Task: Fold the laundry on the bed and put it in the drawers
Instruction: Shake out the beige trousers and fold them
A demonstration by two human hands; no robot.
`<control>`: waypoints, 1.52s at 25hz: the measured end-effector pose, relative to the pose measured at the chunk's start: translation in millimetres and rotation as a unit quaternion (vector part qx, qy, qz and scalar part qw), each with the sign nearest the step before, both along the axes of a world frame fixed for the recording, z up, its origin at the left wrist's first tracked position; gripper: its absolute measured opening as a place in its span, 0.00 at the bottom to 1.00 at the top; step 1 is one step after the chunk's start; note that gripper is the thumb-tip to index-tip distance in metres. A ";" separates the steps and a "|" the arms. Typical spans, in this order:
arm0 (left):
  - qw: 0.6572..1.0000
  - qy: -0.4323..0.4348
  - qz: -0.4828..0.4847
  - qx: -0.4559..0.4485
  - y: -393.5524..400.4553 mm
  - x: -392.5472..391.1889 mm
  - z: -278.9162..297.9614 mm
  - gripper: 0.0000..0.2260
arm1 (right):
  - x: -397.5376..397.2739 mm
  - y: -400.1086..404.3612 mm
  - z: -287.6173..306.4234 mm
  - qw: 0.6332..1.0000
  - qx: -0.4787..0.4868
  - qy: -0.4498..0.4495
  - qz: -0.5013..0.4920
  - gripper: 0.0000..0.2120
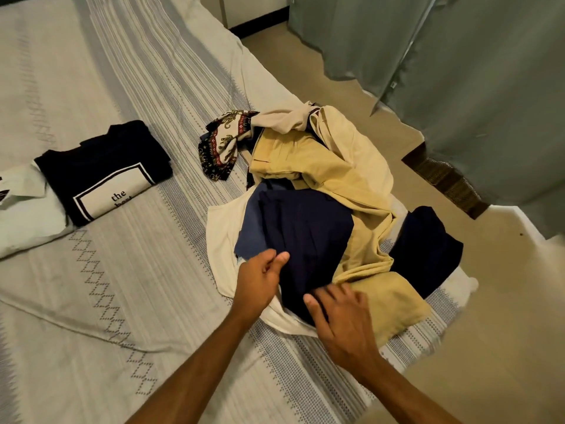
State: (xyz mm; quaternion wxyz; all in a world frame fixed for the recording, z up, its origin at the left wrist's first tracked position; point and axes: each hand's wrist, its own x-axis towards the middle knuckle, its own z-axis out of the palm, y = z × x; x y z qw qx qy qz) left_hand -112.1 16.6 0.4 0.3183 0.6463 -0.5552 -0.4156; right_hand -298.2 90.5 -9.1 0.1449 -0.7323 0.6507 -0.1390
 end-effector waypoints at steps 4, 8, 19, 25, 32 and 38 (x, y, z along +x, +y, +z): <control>0.997 0.035 0.052 -0.038 -8.1 15.3 30.3 0.22 | -49.6 -22.5 1.7 0.969 0.061 0.137 -0.196 0.28; 0.994 0.053 0.054 -0.083 -21.7 5.2 74.6 0.23 | -90.4 -48.4 6.3 0.952 0.226 0.103 -0.181 0.33; 0.976 0.120 0.098 -0.152 -81.9 44.8 266.0 0.13 | -88.7 -95.6 148.2 0.988 0.042 -0.098 -0.115 0.12; 0.982 0.121 -0.060 0.133 -61.1 65.5 321.8 0.10 | -27.1 -172.7 442.1 0.923 -0.071 -0.377 -0.028 0.05; 0.956 0.086 -0.019 0.281 66.8 77.8 239.1 0.11 | 41.2 -159.5 396.8 0.978 0.109 -0.143 0.108 0.12; 0.917 0.103 0.009 0.384 167.8 136.6 144.3 0.11 | 25.4 -161.6 141.4 0.954 0.292 0.052 -0.053 0.44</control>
